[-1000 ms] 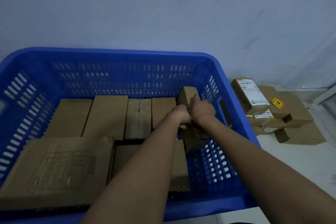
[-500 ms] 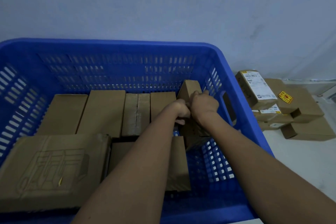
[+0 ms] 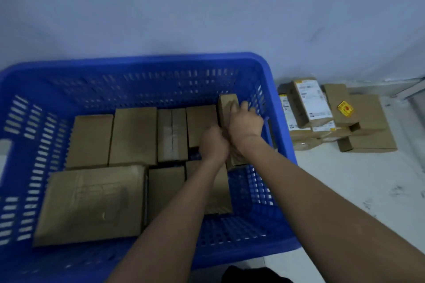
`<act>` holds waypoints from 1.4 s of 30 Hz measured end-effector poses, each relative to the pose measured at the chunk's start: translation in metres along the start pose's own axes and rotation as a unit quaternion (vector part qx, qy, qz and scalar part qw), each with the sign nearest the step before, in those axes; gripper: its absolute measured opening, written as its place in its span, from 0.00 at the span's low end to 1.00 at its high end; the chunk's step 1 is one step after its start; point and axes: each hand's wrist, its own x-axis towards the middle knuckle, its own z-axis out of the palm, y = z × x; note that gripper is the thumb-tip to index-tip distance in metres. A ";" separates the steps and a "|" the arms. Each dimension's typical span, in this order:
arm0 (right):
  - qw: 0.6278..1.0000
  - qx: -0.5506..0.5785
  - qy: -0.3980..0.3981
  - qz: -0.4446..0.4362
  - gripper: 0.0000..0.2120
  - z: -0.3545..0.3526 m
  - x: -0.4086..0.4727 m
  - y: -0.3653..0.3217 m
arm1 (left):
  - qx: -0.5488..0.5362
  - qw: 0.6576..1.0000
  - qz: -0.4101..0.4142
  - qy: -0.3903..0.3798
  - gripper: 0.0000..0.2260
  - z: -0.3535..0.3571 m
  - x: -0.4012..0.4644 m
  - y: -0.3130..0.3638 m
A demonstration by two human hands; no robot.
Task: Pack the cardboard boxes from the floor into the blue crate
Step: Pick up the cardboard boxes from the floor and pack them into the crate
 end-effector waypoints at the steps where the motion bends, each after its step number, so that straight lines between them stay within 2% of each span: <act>1: 1.000 0.008 0.002 -0.005 0.27 -0.018 -0.009 0.001 | 0.010 1.000 0.003 0.000 0.06 -0.007 -0.016 0.006; 3: 0.999 0.033 -0.013 -0.022 0.28 -0.052 -0.034 0.005 | 0.026 0.999 0.014 -0.033 0.08 -0.027 -0.046 0.017; 6: 0.992 0.077 -0.077 -0.059 0.33 -0.099 -0.081 0.017 | 0.092 0.992 0.032 -0.081 0.09 -0.074 -0.082 0.039; 11: 0.978 0.128 -0.161 -0.046 0.34 -0.182 -0.150 0.057 | 0.147 0.983 0.017 -0.110 0.16 -0.151 -0.145 0.087; 16: 0.971 0.163 -0.171 -0.026 0.32 -0.284 -0.213 0.099 | 0.117 0.985 0.002 -0.128 0.22 -0.215 -0.221 0.173; 23: 0.959 0.228 -0.162 0.045 0.32 -0.399 -0.286 0.160 | 0.120 0.980 0.015 -0.161 0.14 -0.276 -0.313 0.276; 32: 0.930 0.326 -0.137 0.098 0.31 -0.429 -0.315 0.269 | 0.096 0.978 -0.016 -0.185 0.15 -0.235 -0.381 0.354; 40: 0.914 0.369 -0.161 0.060 0.33 -0.434 -0.312 0.398 | 0.068 0.989 -0.080 -0.105 0.10 -0.164 -0.429 0.425; 42: 0.913 0.371 -0.163 0.046 0.32 -0.434 -0.308 0.432 | 0.051 0.990 -0.086 -0.102 0.12 -0.144 -0.438 0.444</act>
